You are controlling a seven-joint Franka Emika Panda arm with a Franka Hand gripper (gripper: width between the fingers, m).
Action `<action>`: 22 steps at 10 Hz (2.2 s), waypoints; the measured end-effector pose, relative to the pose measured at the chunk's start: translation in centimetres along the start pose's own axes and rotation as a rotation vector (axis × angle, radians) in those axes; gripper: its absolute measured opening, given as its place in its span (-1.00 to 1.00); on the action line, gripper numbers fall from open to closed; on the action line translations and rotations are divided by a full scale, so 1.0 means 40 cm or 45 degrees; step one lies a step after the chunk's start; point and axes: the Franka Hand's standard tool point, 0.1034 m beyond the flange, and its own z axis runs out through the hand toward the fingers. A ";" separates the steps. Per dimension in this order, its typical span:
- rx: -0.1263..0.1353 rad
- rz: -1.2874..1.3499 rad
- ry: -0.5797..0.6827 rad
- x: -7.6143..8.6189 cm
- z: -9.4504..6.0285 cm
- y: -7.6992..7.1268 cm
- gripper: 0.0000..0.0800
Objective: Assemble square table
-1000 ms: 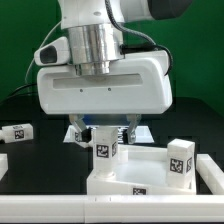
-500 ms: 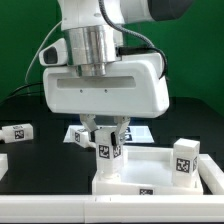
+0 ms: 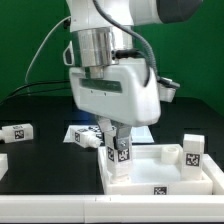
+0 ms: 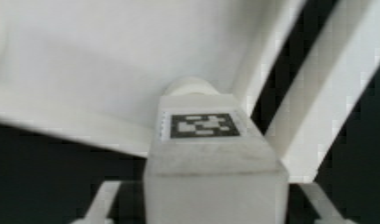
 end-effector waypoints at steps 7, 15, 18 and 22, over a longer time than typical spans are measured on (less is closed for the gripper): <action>0.020 0.437 -0.037 0.001 0.005 -0.002 0.46; 0.031 -0.816 0.000 0.003 0.005 -0.007 0.62; 0.037 -0.940 0.008 -0.007 0.013 -0.004 0.59; 0.038 -0.645 0.001 -0.006 0.016 -0.002 -0.28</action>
Offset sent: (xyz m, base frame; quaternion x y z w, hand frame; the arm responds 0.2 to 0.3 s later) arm 0.0032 -0.0055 0.0034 0.0064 -0.0101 0.2061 0.9785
